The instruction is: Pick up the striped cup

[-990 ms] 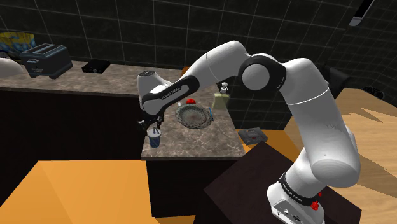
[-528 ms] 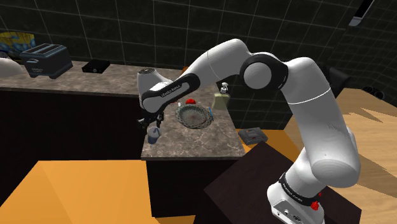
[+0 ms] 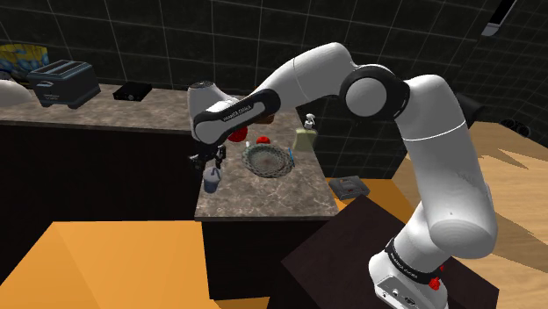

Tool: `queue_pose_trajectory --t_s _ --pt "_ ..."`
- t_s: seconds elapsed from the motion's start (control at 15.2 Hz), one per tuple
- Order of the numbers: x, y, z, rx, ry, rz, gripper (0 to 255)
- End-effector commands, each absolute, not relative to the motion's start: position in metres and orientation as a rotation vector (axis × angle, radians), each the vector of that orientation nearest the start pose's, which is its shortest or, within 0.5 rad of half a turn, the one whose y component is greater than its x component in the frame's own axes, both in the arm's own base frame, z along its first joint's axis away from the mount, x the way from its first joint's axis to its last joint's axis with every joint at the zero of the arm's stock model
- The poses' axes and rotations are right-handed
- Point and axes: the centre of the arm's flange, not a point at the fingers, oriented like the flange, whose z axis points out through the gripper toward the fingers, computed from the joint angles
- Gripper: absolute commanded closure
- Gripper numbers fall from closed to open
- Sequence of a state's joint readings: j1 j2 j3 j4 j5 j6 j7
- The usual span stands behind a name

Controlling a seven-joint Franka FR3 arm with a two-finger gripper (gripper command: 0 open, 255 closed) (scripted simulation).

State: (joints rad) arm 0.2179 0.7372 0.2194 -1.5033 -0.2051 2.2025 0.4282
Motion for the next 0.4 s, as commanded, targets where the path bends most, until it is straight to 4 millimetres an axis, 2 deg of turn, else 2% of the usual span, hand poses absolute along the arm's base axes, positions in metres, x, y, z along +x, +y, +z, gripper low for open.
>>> queue_pose_trajectory --t_s 0.0,0.2,0.33 --pt "0.657 0.271 0.248 -3.162 -0.124 0.014 255" --pt "0.657 0.271 0.264 -3.162 -0.124 0.014 255" --pt "0.657 0.271 0.265 -3.162 -0.124 0.014 255"
